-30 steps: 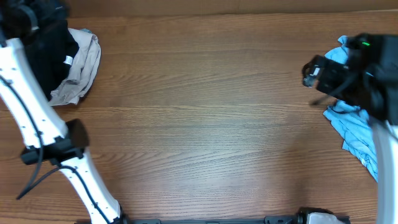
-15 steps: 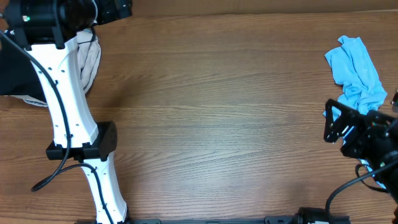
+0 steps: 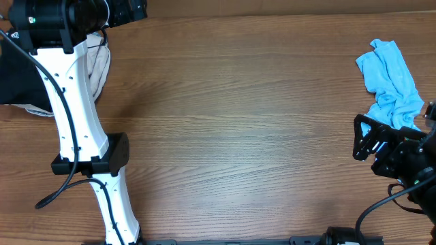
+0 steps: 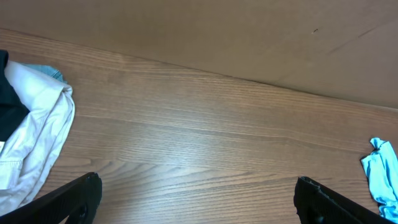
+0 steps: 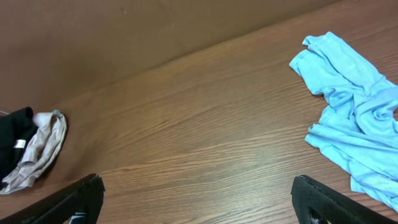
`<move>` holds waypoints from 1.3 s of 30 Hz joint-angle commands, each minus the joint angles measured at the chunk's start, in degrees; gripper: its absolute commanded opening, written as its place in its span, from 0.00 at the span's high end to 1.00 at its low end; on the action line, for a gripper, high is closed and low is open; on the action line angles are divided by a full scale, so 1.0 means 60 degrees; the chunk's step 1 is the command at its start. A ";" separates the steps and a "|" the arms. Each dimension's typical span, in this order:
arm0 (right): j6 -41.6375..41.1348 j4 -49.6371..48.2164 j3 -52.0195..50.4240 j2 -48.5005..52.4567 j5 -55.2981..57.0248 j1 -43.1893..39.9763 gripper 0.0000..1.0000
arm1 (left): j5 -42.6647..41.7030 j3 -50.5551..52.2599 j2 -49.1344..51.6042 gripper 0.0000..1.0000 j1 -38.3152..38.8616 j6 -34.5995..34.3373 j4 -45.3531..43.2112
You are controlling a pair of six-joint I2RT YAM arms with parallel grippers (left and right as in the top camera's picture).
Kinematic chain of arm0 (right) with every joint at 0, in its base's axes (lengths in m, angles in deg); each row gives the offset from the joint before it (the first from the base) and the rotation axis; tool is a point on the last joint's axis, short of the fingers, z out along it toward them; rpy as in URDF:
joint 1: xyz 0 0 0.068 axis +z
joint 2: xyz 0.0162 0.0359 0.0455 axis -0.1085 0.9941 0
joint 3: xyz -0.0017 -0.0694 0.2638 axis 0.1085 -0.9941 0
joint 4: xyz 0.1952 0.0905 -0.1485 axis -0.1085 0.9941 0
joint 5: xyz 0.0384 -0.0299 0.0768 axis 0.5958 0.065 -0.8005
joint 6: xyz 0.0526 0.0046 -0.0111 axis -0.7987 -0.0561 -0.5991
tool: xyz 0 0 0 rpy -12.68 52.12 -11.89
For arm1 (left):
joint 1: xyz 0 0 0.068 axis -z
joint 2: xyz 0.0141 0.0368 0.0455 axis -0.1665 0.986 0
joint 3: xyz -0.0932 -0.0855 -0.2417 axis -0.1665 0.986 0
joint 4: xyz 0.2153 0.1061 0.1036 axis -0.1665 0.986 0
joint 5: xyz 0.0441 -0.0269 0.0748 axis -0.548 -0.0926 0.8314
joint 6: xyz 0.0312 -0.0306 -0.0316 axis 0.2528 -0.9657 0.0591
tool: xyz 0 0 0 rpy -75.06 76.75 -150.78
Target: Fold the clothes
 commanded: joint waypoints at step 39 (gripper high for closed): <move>0.1974 -0.9231 -0.9406 -0.5129 -0.0146 0.0616 0.00 | 0.0117 0.0047 -0.0036 0.00 0.0004 0.0182 -0.0011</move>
